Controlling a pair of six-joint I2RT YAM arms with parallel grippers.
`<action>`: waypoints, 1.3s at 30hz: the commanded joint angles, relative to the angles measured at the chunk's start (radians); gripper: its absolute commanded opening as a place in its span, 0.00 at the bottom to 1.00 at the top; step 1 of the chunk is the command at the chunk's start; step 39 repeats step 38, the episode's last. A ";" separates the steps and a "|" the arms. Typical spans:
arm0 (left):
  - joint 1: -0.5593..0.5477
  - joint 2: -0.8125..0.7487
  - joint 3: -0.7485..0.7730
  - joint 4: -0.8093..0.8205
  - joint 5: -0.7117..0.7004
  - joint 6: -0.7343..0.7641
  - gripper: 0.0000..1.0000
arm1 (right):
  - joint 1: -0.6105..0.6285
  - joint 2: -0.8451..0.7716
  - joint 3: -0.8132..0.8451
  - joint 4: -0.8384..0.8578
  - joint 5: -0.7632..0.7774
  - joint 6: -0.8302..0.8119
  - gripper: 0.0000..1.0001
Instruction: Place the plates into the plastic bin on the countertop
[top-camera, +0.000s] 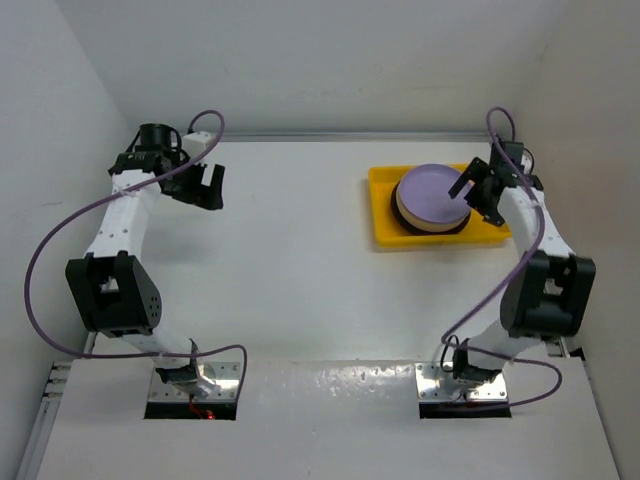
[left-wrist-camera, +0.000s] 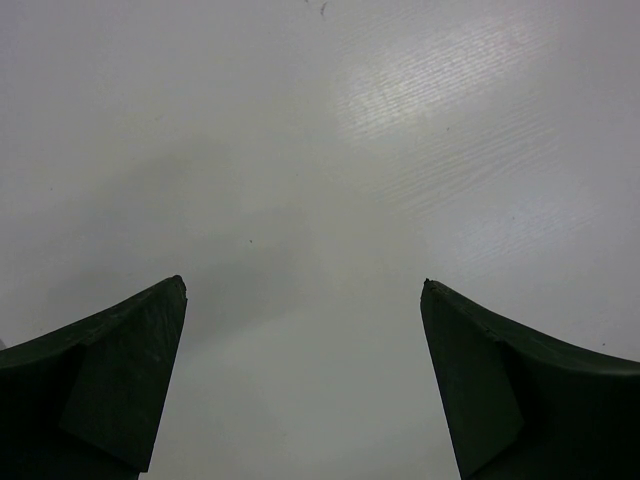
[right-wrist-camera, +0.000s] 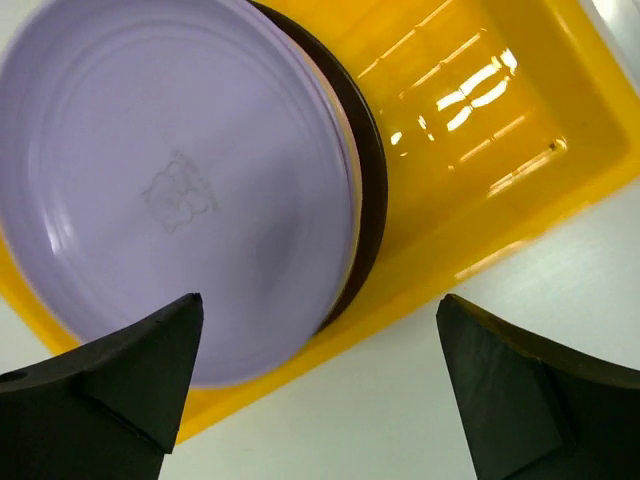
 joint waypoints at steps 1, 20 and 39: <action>0.011 -0.058 -0.006 0.001 0.017 0.010 1.00 | 0.008 -0.319 -0.069 0.012 0.071 0.016 1.00; -0.172 -0.435 -0.613 0.107 -0.142 0.198 1.00 | 0.033 -1.328 -0.910 -0.285 -0.190 0.325 1.00; -0.201 -0.541 -0.740 0.185 -0.211 0.175 1.00 | 0.034 -1.341 -0.885 -0.273 -0.217 0.224 1.00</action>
